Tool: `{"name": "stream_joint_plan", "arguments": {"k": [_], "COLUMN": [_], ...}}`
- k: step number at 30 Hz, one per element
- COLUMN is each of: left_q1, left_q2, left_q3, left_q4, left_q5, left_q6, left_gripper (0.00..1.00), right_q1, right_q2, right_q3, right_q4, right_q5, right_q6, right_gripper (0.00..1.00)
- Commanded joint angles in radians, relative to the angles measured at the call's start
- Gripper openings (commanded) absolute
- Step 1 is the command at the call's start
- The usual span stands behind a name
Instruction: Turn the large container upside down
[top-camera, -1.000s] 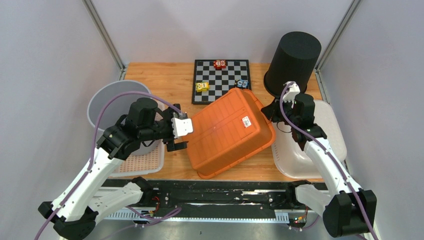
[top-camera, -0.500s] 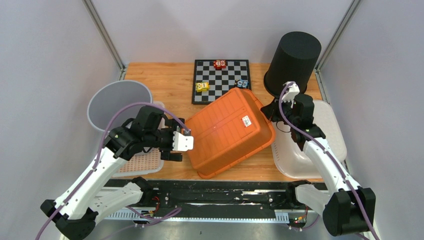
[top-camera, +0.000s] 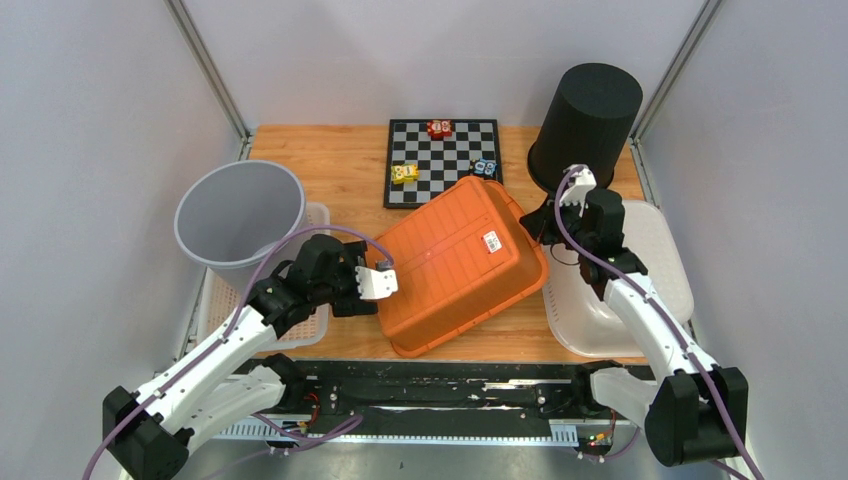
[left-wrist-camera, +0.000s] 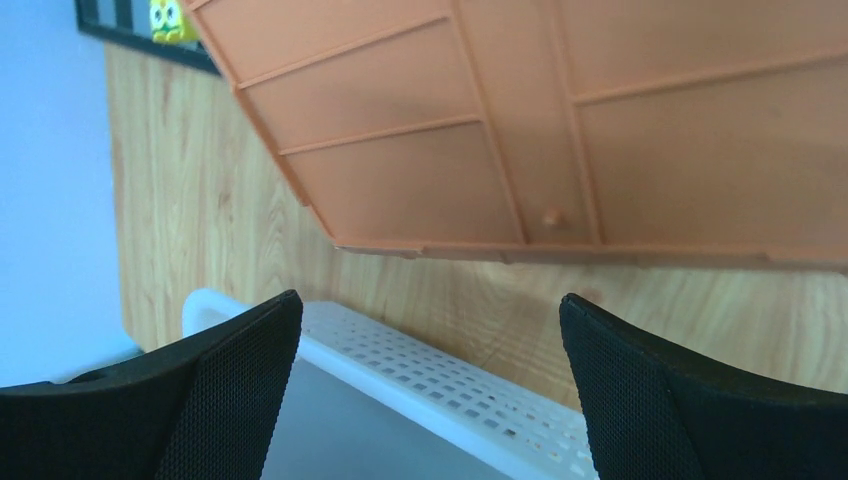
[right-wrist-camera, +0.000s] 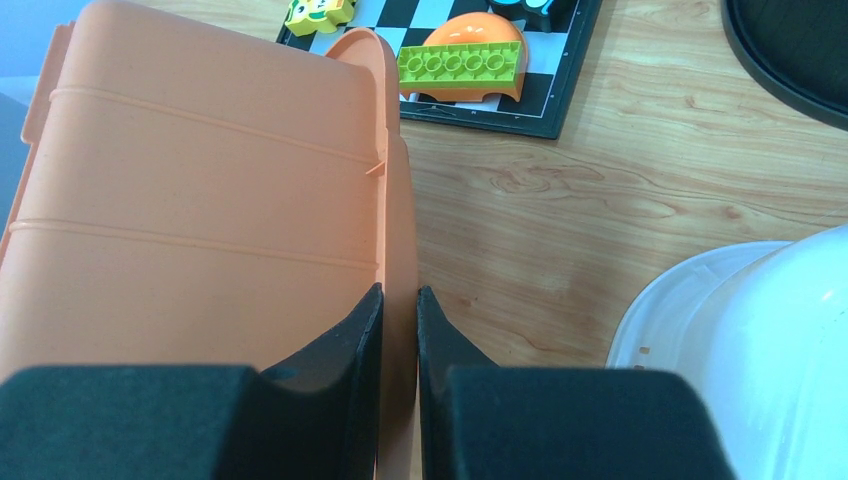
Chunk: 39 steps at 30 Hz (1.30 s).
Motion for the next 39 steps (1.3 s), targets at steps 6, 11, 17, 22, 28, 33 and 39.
{"name": "stream_joint_plan", "arguments": {"k": [6,11,17,22,28,33,39], "left_q1": [0.007,0.005,0.006,0.005,0.006,0.006,0.006], "left_q2": [-0.020,-0.020,-0.024,-0.019,-0.023,-0.023,-0.014], "left_q3": [-0.100,-0.119,-0.128,-0.126,-0.120,-0.110,-0.103], "left_q4": [0.264,0.297,0.320,0.330,0.321,0.313,0.312], "left_q5": [-0.126,-0.172,-0.218,-0.240,-0.233,-0.215,-0.199], "left_q6": [-0.168,-0.199,-0.235,-0.259,-0.275,-0.276,-0.278], "left_gripper": [1.00,1.00,1.00,1.00,1.00,1.00,1.00], "right_q1": [0.044,0.059,0.114,0.184,0.234,0.247,0.257], "right_q2": [0.022,0.032,0.035,0.029,0.037,0.044,0.053], "right_q3": [-0.006,0.004,0.011,0.004,0.001,-0.008,-0.011], "right_q4": [0.041,0.010,-0.057,-0.111,-0.133,-0.145,-0.154], "right_q5": [-0.039,-0.071,-0.118,-0.135,-0.166,-0.186,-0.203], "right_q6": [-0.021,-0.076,-0.191,-0.279,-0.340,-0.363,-0.379], "right_gripper": [0.02,0.02,0.14,0.26,0.34,0.36,0.38]}}
